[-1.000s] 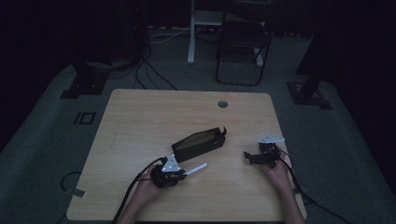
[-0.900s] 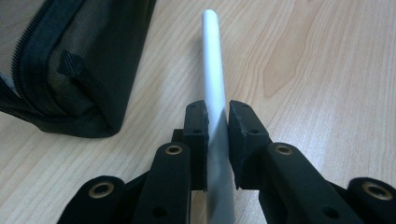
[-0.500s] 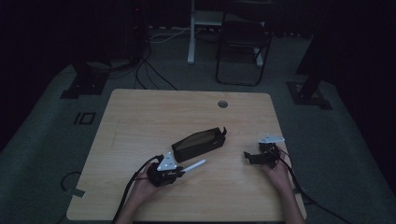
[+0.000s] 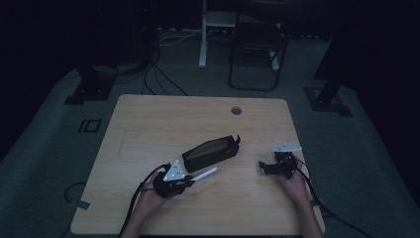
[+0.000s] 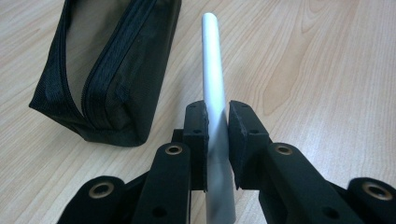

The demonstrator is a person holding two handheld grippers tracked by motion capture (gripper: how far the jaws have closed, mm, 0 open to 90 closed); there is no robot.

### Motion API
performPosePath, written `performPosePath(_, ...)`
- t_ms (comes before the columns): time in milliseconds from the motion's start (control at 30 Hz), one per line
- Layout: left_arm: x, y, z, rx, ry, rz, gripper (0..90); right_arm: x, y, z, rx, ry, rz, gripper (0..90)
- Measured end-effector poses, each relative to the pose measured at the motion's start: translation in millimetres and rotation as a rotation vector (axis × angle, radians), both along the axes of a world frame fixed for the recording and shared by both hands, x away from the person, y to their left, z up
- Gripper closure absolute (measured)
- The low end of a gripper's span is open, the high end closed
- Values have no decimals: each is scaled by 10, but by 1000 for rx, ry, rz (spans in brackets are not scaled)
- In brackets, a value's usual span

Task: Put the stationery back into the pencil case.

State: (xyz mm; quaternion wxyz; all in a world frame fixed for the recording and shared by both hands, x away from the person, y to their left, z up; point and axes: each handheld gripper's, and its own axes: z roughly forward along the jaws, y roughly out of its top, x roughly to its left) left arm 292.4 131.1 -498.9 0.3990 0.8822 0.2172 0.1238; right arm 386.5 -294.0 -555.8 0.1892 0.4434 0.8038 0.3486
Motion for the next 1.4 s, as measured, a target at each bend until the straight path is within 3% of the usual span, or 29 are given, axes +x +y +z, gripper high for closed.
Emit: performPosePath(1400,-120,-9,300,-25,-72,-37,785,0,0,0,0,0,0,120)
